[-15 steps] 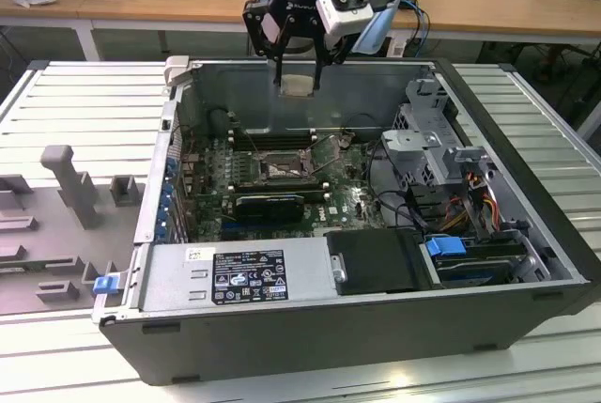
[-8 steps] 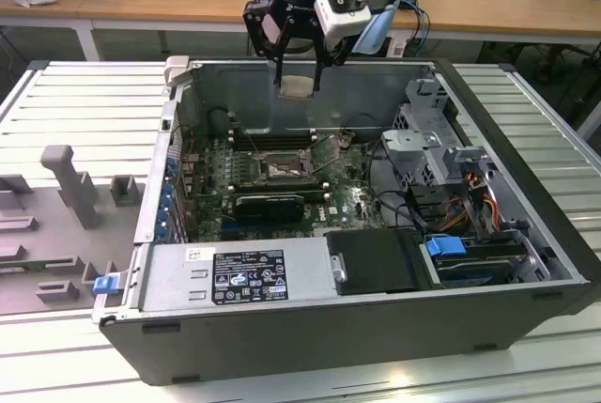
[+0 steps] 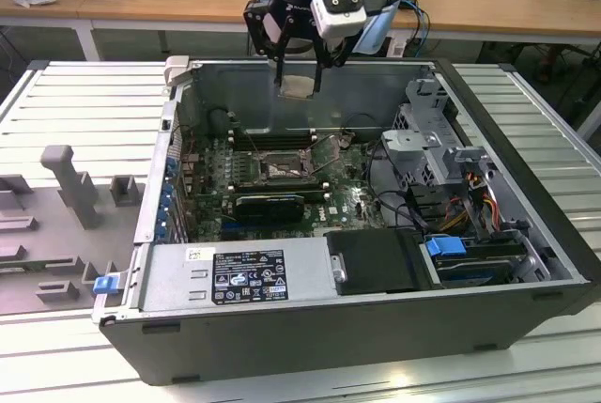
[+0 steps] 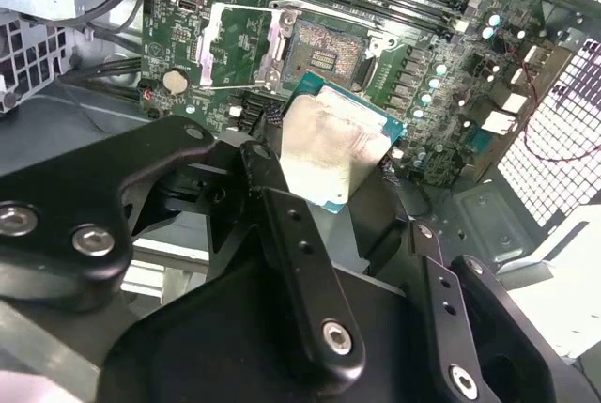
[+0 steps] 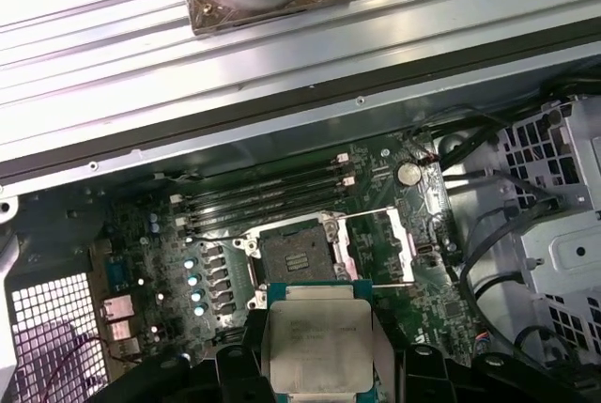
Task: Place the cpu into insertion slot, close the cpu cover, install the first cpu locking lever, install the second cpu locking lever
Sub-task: 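Place the cpu into insertion slot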
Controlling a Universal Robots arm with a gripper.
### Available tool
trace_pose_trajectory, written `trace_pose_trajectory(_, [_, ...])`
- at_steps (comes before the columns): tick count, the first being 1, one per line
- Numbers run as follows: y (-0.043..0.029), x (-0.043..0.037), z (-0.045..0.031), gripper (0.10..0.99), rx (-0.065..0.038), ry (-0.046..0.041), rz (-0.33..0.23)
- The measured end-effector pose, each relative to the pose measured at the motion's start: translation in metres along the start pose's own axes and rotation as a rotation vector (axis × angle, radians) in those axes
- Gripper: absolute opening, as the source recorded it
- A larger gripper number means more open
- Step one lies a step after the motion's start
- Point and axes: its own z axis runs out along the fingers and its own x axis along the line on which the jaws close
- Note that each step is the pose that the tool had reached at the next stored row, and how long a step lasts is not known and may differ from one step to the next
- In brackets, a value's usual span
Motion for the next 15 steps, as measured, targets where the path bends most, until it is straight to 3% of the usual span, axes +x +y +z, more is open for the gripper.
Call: trace_pose_trajectory(15, [0.0000, 0.0000, 0.0000, 0.529, -0.001, -0.0063, 0.070])
